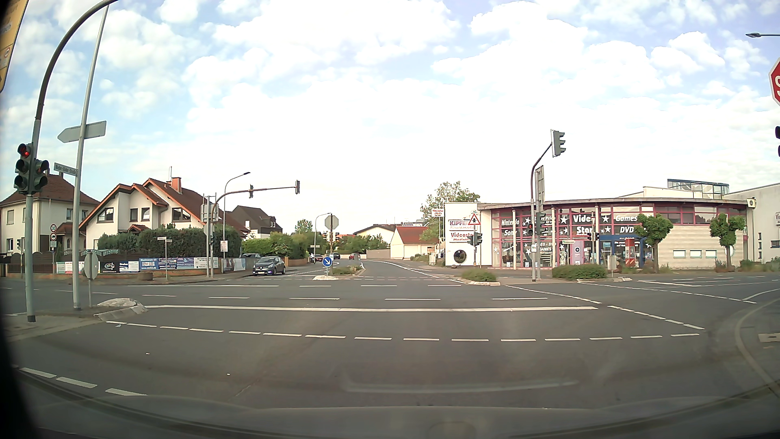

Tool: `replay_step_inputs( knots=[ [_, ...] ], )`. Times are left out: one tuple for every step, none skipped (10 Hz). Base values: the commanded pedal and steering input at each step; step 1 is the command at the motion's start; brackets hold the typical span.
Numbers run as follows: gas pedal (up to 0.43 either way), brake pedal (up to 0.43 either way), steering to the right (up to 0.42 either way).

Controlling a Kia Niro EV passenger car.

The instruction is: Follow the waypoints while adhering to traffic rules and regulations

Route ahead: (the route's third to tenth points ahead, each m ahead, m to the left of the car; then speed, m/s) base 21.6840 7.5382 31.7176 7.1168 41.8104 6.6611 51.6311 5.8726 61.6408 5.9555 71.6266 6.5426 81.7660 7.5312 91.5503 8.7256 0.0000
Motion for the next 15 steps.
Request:
replay_step_inputs(
  knots=[
    [0.0,0.268,0.0],
    [0.0,0.268,0.0],
    [0.0,0.268,0.0],
    [0.0,0.268,0.0],
    [0.0,0.268,0.0],
    [0.0,0.268,0.0],
    [0.0,0.268,0.0],
    [0.0,0.268,0.0],
    [0.0,0.268,0.0],
    [0.0,0.268,0.0],
    [0.0,0.268,0.0],
    [0.0,0.268,0.0],
    [0.0,0.268,0.0],
    [0.0,0.268,0.0],
    [0.0,0.268,0.0]
  ],
)
